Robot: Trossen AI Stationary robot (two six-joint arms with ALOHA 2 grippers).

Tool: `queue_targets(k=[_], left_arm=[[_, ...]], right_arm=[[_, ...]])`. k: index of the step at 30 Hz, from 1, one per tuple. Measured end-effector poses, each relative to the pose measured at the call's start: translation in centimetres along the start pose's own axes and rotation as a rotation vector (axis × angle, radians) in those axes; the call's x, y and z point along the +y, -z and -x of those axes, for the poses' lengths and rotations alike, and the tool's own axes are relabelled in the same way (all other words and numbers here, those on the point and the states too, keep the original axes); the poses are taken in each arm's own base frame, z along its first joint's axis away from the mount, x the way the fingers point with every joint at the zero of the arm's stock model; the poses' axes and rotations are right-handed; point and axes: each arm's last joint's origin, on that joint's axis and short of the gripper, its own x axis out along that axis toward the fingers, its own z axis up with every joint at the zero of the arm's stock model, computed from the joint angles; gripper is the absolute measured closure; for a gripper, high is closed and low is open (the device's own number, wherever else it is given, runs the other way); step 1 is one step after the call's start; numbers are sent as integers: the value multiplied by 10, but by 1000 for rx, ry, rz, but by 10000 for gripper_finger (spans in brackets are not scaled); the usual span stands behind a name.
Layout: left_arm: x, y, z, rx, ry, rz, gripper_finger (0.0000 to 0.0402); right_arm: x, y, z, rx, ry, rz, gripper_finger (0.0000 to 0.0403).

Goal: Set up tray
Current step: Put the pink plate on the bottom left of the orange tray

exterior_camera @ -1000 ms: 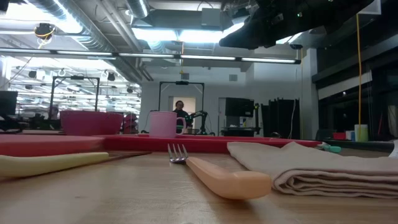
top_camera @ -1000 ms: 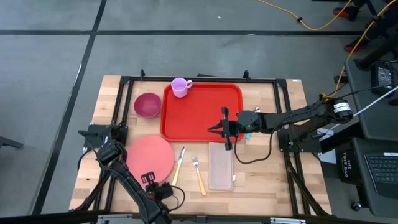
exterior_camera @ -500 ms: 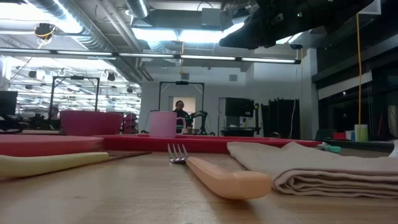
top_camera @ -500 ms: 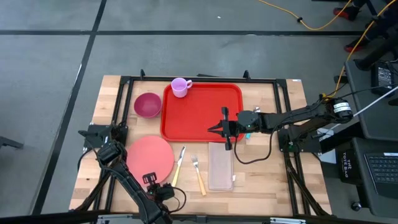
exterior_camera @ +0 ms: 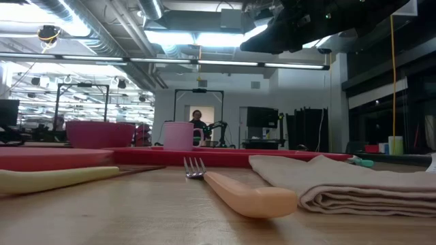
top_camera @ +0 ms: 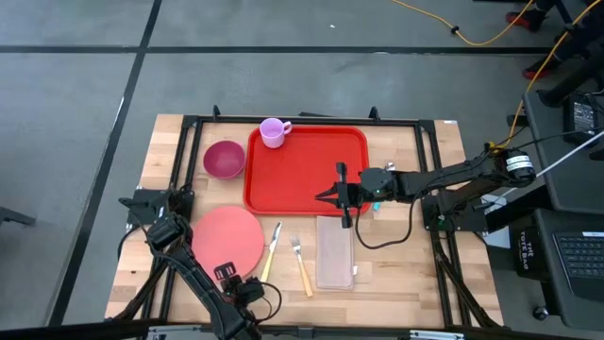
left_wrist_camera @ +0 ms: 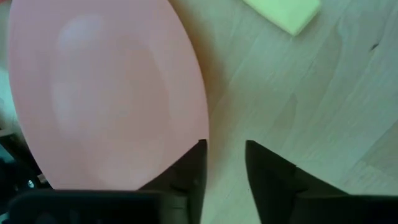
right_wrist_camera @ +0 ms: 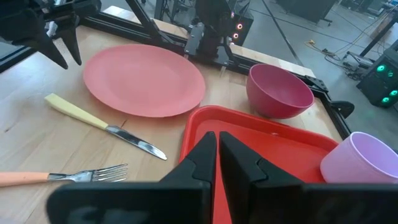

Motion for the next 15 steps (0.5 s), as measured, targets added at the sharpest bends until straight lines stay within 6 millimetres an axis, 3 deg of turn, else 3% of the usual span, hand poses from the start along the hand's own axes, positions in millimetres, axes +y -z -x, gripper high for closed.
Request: queue_targets(k=[7, 15], left_arm=[[-5, 7, -3, -43, -3, -63, 240], [-13, 11, -17, 10, -40, -157, 226]], right_arm=[[0, 0, 0, 4, -1, 1, 377], [0, 0, 0, 5, -1, 1, 377]])
